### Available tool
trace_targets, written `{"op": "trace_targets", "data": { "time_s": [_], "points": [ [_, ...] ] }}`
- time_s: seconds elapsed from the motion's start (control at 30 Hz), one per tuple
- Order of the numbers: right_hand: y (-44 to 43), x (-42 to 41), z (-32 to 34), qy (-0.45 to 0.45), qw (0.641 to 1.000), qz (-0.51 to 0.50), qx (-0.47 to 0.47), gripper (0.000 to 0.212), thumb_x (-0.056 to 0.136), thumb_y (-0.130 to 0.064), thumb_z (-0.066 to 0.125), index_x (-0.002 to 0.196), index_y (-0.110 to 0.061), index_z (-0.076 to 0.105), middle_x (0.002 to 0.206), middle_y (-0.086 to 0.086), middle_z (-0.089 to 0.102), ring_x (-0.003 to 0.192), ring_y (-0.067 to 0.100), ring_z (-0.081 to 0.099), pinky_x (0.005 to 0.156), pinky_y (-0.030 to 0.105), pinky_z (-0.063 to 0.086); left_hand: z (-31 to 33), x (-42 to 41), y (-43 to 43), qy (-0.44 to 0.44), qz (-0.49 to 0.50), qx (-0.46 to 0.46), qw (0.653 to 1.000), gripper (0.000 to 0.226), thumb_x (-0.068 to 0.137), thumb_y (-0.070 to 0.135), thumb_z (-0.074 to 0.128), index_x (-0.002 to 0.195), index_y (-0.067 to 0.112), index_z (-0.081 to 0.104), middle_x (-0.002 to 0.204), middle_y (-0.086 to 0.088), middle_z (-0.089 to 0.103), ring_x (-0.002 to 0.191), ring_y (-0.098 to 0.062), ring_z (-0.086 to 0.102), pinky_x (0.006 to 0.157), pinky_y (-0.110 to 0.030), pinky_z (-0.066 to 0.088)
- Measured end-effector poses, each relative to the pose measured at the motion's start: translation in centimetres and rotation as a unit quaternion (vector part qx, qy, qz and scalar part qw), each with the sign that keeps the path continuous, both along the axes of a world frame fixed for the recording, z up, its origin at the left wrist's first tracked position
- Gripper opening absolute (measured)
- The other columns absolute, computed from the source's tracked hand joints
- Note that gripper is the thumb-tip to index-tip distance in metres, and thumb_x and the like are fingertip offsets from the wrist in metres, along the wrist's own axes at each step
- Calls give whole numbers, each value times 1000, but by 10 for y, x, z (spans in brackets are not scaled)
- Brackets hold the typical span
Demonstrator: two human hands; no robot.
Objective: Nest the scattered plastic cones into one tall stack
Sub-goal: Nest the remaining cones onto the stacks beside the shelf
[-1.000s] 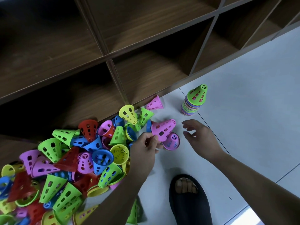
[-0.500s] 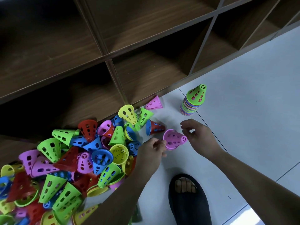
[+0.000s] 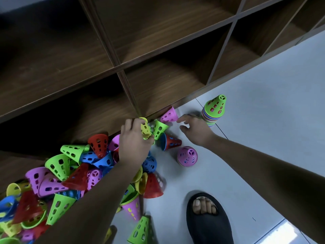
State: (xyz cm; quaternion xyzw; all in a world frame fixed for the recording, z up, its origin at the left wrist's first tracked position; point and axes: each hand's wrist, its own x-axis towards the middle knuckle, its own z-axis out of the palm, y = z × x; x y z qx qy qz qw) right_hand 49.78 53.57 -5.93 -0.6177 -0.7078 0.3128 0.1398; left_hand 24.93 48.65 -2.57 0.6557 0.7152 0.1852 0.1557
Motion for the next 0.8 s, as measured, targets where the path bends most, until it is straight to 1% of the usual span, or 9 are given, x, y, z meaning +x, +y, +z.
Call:
{"op": "trace_targets", "data": {
  "time_s": [0.07,0.13,0.23,0.33,0.4,0.53,0.7,0.77,0.8],
  "points": [
    [10,-5,-1,-4,1000,8,-14,30,97,-12,64,126,-20,71,125,7,65,112,24,64,86,24,41,-3,-5,5,44,-6,-21,999,74,76,47,92,136,26,54,126,-1,53,115,-27,52,98,-45,51],
    [18,-8,-1,-1,999,8,-35,31,98,-14,63,127,-22,70,131,6,63,119,24,61,91,24,41,-6,-7,9,78,-10,-36,996,83,74,54,91,141,27,50,130,-2,54,120,-28,53,101,-47,50],
    [26,-11,-3,4,998,2,-68,29,101,-18,62,129,-22,70,136,5,62,122,25,61,93,25,42,-11,-8,13,110,-23,-35,993,82,78,54,88,144,26,46,135,-4,55,126,-29,53,105,-48,47],
    [27,-13,-4,4,998,-6,-65,29,104,-18,58,129,-22,72,134,5,66,118,27,64,93,29,47,-15,-10,16,123,-25,-34,992,79,80,50,88,143,24,48,134,-5,59,126,-31,56,104,-49,49],
    [27,-14,-5,0,998,-10,-69,30,105,-18,57,131,-23,72,133,4,68,115,27,66,91,29,47,-16,-11,17,120,-22,-33,992,77,80,50,88,142,24,50,133,-5,59,125,-30,56,104,-49,49],
    [27,-16,-10,0,997,-17,-80,30,106,-20,56,128,-26,74,132,1,70,110,24,68,86,27,47,-14,-13,15,96,-12,-29,995,76,77,50,91,137,25,53,129,-4,57,120,-29,58,102,-47,48],
    [21,-17,-9,32,996,-83,4,14,101,-20,67,109,-23,79,109,-2,78,85,16,69,73,23,43,4,-9,2,4,8,-17,1000,71,75,46,94,132,25,57,124,1,54,111,-23,59,97,-41,47],
    [12,-16,-5,98,984,-143,25,10,98,-13,71,99,-20,77,101,-5,78,79,10,67,74,23,46,14,-5,-7,-45,19,-15,999,68,76,47,93,130,29,57,123,6,51,107,-18,58,93,-37,49],
    [6,-14,-1,148,972,-179,29,13,96,-7,70,94,-19,75,97,-6,77,79,7,68,75,26,49,20,-2,-11,-78,27,-17,996,66,76,47,93,129,31,56,122,8,51,106,-15,56,88,-35,49]
  ]
}}
